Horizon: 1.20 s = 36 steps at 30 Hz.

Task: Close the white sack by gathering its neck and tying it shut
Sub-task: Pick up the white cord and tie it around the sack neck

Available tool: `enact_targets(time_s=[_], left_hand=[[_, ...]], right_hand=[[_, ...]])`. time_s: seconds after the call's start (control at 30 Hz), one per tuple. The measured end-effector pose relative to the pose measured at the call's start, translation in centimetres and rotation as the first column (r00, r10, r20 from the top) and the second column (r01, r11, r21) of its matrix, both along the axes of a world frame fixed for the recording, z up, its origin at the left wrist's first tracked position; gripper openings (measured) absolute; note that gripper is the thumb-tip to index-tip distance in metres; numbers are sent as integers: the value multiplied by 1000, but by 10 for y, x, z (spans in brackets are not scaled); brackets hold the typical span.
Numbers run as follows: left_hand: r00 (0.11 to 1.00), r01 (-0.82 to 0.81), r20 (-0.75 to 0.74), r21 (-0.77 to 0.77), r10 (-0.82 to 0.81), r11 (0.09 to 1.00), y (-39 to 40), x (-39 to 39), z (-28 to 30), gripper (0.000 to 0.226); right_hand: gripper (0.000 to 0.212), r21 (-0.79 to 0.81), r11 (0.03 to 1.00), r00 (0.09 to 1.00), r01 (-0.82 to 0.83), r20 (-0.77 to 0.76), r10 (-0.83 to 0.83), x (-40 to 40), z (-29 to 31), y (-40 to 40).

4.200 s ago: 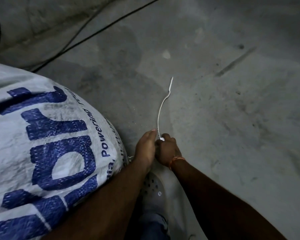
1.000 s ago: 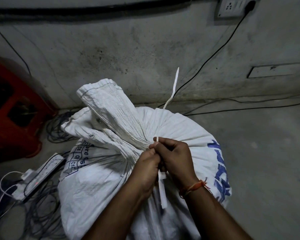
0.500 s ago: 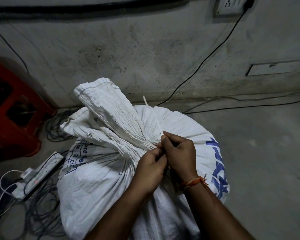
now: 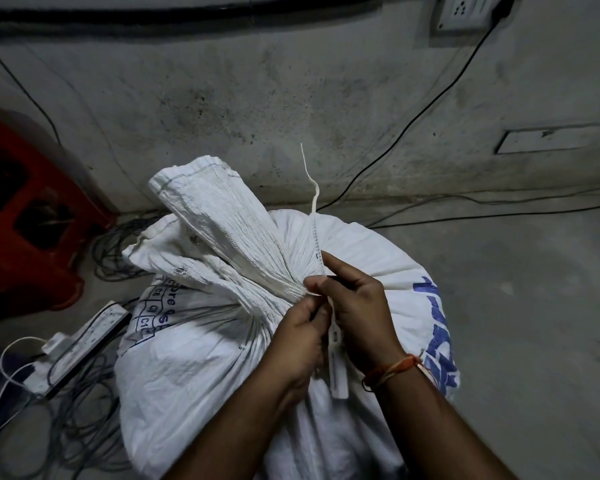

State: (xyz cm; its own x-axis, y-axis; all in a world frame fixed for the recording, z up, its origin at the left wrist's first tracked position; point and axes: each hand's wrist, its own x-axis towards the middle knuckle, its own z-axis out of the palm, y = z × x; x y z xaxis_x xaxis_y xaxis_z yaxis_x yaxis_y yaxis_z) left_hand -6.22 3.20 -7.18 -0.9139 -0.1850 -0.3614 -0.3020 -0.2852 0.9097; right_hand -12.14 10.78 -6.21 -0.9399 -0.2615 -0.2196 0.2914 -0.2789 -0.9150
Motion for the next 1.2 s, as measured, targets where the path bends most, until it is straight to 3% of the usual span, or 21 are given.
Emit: enact_targets(time_s=[0.1, 0.17, 0.43, 0.6, 0.67, 0.73, 0.83, 0.9, 0.93, 1.0, 1.07, 1.13, 1.2], left_hand=[[999, -29, 29, 174, 24, 984, -4, -2, 4, 28], [999, -37, 15, 253, 34, 967, -6, -3, 7, 26], [999, -27, 34, 251, 19, 968, -5, 0, 12, 24], [997, 39, 66, 63, -43, 997, -13, 7, 17, 20], [999, 46, 36, -179, -40, 983, -21, 12, 17, 31], [994, -105, -50, -449, 93, 887, -31, 19, 19, 20], [899, -430, -189, -557, 396, 710, -56, 31, 22, 25], [789, -593, -204, -499, 579, 632, -74, 35, 17, 36], [765, -621, -163, -445, 623, 646, -81, 35, 13, 41], [827, -549, -63, -312, 559, 776, -88, 29, 5, 49], [908, -419, -65, -133, 414, 898, -84, 17, 0, 51], [923, -365, -107, 54, 368, 930, -77, 2, -4, 62], [921, -359, -125, 104, 370, 928, -71, -14, -10, 72]], right_hand=[[31, -119, 988, 990, -93, 91, 104, -2, 2, 3], [32, -129, 989, 992, -77, 93, 89, -2, 1, 3], [31, -198, 980, 994, 29, 110, -7, 2, -4, -1], [28, -160, 985, 993, 64, 106, -47, 4, -7, -4], [27, -141, 986, 992, 89, 106, -75, 2, -9, -4], [27, -124, 987, 991, 105, 96, -93, 0, -10, -3], [26, -110, 987, 991, 114, 77, -106, -1, -13, -4], [25, -91, 989, 991, 120, 64, -115, -1, -14, -5], [24, -72, 990, 992, 120, 56, -116, 0, -15, -6], [25, -40, 993, 992, 114, 49, -112, -1, -16, -8], [25, -28, 993, 992, 113, 56, -111, -2, -17, -8], [25, -27, 993, 992, 111, 59, -109, 0, -18, -8], [26, -33, 994, 994, 100, 55, -98, 1, -19, -9]])
